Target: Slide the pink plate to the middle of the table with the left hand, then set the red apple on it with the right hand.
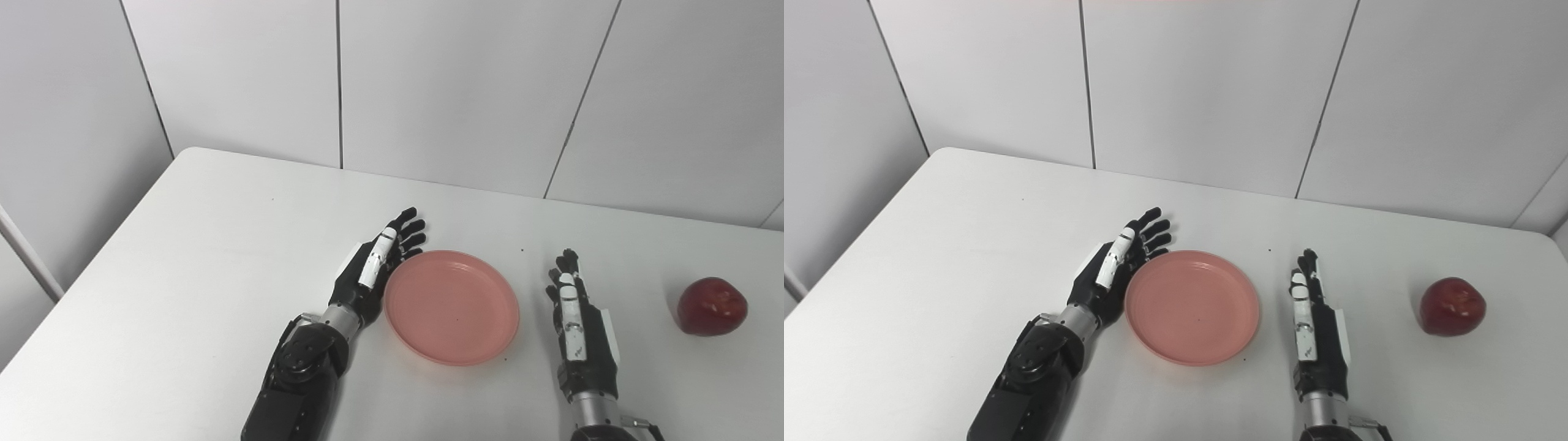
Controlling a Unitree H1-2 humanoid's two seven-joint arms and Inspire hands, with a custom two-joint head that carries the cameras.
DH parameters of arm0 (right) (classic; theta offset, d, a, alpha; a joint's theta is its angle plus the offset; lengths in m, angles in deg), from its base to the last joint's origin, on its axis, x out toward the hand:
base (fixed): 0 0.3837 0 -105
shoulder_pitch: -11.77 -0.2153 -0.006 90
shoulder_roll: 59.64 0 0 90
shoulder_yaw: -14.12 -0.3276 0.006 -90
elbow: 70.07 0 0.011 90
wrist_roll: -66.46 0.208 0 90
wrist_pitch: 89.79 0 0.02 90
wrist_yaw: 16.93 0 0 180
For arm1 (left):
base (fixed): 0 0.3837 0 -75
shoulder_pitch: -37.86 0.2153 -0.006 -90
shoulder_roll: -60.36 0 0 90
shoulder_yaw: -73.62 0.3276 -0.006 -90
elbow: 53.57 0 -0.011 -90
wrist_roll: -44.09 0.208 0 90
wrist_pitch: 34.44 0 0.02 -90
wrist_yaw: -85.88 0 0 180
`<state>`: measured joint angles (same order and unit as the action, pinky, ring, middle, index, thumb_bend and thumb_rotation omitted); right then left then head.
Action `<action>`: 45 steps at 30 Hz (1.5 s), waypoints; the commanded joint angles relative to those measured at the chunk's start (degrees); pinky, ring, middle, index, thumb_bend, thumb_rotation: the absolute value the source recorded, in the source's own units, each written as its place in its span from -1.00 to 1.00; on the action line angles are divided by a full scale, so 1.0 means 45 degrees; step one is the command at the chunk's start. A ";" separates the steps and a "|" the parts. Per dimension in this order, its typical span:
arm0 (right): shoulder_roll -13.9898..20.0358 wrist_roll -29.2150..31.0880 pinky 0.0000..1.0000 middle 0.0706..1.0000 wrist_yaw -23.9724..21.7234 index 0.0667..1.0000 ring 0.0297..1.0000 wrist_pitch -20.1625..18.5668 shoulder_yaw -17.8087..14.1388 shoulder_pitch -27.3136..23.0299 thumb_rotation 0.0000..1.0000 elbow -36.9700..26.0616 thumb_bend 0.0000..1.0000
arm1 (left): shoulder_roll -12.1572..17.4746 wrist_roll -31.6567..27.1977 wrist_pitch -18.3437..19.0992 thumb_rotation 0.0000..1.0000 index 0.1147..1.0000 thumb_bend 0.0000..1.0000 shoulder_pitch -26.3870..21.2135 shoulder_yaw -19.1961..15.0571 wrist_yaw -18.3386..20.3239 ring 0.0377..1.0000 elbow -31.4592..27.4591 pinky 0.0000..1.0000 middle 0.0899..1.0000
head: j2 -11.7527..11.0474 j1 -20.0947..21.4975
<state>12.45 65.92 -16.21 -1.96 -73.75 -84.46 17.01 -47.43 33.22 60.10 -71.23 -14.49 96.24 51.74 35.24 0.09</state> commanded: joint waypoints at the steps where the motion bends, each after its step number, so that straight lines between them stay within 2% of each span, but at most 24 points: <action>1: -0.0033 0.0120 0.98 0.99 -0.0049 0.99 0.97 0.0128 -0.0031 -0.0416 1.00 -0.0342 -0.59 | -0.0040 0.0106 0.0306 1.00 0.82 -0.32 0.0394 -0.0061 -0.0224 0.84 0.0538 0.84 0.85 | -0.0005 0.0123; 7: -0.0123 -0.0099 1.00 0.97 0.0245 0.96 0.97 -0.0223 -0.0170 -0.0534 1.00 -0.0831 -0.55 | -0.0018 0.0025 0.0056 1.00 0.83 -0.30 0.0392 -0.0172 -0.0151 0.86 0.0767 0.86 0.87 | -0.0018 0.0556; 14: 0.0279 -0.0864 0.93 0.95 0.0382 0.95 0.94 -0.0134 -0.0217 -0.0787 1.00 -0.1611 -0.51 | 0.0020 -0.0086 -0.0056 1.00 0.84 -0.27 0.0550 -0.0208 0.0003 0.87 0.0810 0.87 0.87 | 0.0062 0.1187; 16: 0.0356 -0.1023 0.92 0.94 0.0445 0.94 0.93 -0.0438 -0.0305 -0.0849 1.00 -0.1929 -0.47 | 0.0036 -0.0114 -0.0081 1.00 0.85 -0.26 0.0565 -0.0219 0.0054 0.87 0.0869 0.87 0.88 | 0.0087 0.1340; 18: 0.0490 -0.1315 0.93 0.94 0.0442 0.94 0.92 -0.0911 -0.0325 -0.0897 1.00 -0.2323 -0.36 | 0.0039 -0.0172 -0.0062 1.00 0.85 -0.25 0.0576 -0.0263 0.0084 0.87 0.0878 0.87 0.88 | 0.0099 0.1536; 20: 0.0623 -0.1732 0.89 0.93 0.0455 0.95 0.92 -0.1389 -0.0312 -0.0943 1.00 -0.2666 0.00 | 0.0042 -0.0179 -0.0057 1.00 0.85 -0.24 0.0602 -0.0291 0.0095 0.87 0.0851 0.87 0.88 | 0.0105 0.1684; 21: 0.0689 -0.1986 0.88 0.93 0.0492 0.95 0.91 -0.1596 -0.0299 -0.0986 1.00 -0.2812 0.02 | 0.0054 -0.0192 -0.0079 1.00 0.84 -0.24 0.0620 -0.0302 0.0106 0.87 0.0856 0.87 0.88 | 0.0113 0.1816; 23: 0.0741 -0.2326 0.86 0.91 0.0578 0.93 0.90 -0.1851 -0.0320 -0.1070 1.00 -0.3016 0.20 | 0.0066 -0.0222 -0.0099 1.00 0.83 -0.23 0.0647 -0.0341 0.0109 0.87 0.0874 0.87 0.87 | 0.0136 0.1964; 27: 0.0973 -0.3000 0.82 0.89 0.0659 0.90 0.89 -0.2013 -0.0290 -0.1266 1.00 -0.3284 0.30 | 0.0070 -0.0234 -0.0207 1.00 0.84 -0.24 0.0664 -0.0396 0.0105 0.86 0.0907 0.87 0.87 | 0.0137 0.2311; 31: 0.1384 -0.3867 0.74 0.86 0.0619 0.86 0.83 -0.2068 -0.0324 -0.1517 1.00 -0.3727 0.29 | 0.0105 -0.0310 -0.0379 1.00 0.85 -0.22 0.0689 -0.0442 0.0236 0.88 0.0944 0.89 0.89 | 0.0165 0.2617; 36: 0.1802 -0.5492 0.72 0.85 0.0675 0.85 0.82 -0.2726 -0.0325 -0.1791 1.00 -0.4364 0.36 | 0.0106 -0.0429 -0.0381 1.00 0.83 -0.23 0.0727 -0.0551 0.0301 0.87 0.0910 0.89 0.88 | 0.0240 0.3005; 39: 0.1875 -0.6373 0.64 0.83 0.0823 0.84 0.80 -0.3091 -0.0428 -0.1951 0.99 -0.4687 0.42 | 0.0100 -0.0463 -0.0373 1.00 0.83 -0.23 0.0743 -0.0619 0.0338 0.87 0.0914 0.89 0.88 | 0.0260 0.3162; 40: 0.1930 -0.6622 0.63 0.85 0.0825 0.86 0.81 -0.3261 -0.0522 -0.2030 0.95 -0.4802 0.54 | 0.0113 -0.0457 -0.0403 1.00 0.83 -0.22 0.0744 -0.0626 0.0363 0.86 0.0939 0.88 0.87 | 0.0265 0.3279; 44: 0.2123 -0.7644 0.61 0.85 0.0852 0.88 0.79 -0.3714 -0.0787 -0.2243 0.81 -0.5123 0.63 | 0.0160 -0.0428 -0.0469 1.00 0.82 -0.21 0.0720 -0.0651 0.0364 0.85 0.1048 0.86 0.86 | 0.0221 0.3628; 45: 0.2137 -0.7846 0.57 0.81 0.0862 0.87 0.74 -0.3777 -0.0849 -0.2272 0.66 -0.5170 0.67 | 0.0172 -0.0436 -0.0481 1.00 0.81 -0.23 0.0706 -0.0660 0.0362 0.84 0.1091 0.86 0.85 | 0.0221 0.3628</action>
<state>21.50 32.60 -13.72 -17.86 -76.92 -92.51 -4.02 -47.47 31.38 56.73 -70.77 -16.89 98.12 53.62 36.30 16.44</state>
